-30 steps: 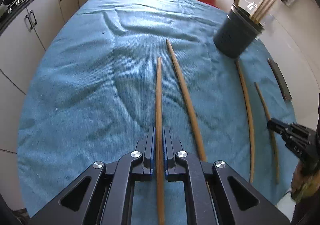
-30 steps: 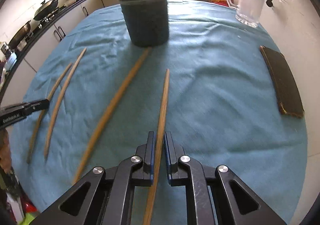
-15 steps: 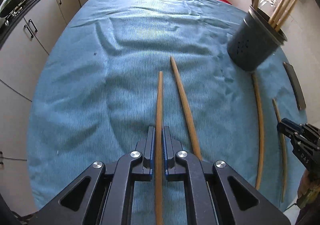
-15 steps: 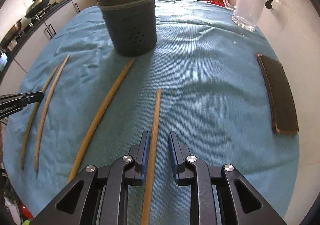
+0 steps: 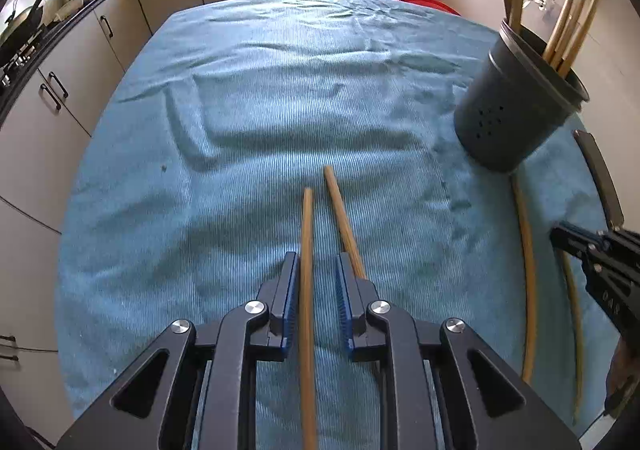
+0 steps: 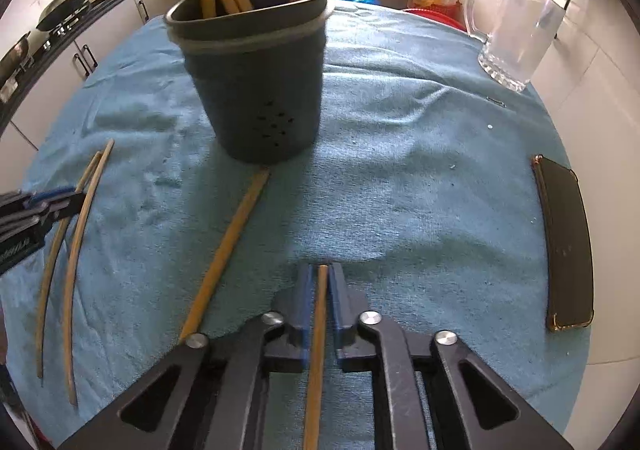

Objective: Organize utensils
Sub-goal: 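Lift both chopsticks and carry them above the black cup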

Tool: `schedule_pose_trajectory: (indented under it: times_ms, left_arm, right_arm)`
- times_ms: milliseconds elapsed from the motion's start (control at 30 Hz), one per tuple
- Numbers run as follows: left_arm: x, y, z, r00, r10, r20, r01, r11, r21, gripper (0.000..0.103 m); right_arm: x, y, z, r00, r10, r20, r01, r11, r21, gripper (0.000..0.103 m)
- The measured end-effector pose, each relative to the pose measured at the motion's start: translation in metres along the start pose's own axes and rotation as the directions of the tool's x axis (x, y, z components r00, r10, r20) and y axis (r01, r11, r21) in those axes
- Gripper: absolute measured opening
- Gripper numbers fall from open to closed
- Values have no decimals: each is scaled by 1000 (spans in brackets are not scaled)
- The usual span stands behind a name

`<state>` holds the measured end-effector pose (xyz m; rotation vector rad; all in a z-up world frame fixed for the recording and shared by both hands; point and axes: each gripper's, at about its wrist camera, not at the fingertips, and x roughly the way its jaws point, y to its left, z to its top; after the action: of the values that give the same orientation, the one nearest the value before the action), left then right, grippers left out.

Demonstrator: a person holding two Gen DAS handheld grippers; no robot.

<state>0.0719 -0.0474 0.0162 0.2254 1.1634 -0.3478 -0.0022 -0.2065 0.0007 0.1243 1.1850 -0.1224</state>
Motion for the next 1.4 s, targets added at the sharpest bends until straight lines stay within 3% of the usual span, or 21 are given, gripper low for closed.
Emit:
schedule_pose_trajectory:
  times_ms: [33,167,367,533,733,1033,1400]
  left_arm:
    - [0,1,1,1000,4,3,-4,1000,-1,5]
    - [-14,9,-2,999,-6,49,8,999,-47,6]
    - [-75,16,-15,984,-36,173,48,997,-66,6]
    - [-139,9,-28,949,-76,306,94,995,-45,6]
    - [-190,-12,-54,907,-89,411,93,996,8,6]
    - [-228,-45,-80,862,-82,500,36,994,101,6]
    - [-245,-62,-48,843,-138,520,77,988,136,6]
  right_arm:
    - [0,1,0,1000,-5,2,5,1000,-3,6]
    - [-7,-3,-1,998,44,35,-45,999,30,6]
    - [-57,-11,-5,979,101,178,-114,991,68,6]
    - [-112,-13,-17,943,115,314,-143,987,70,6]
    - [-158,-16,-32,900,109,423,-149,987,62,6]
    - [-197,-15,-55,859,116,499,-163,985,51,6]
    - [-231,-23,-37,806,116,581,-184,981,59,6]
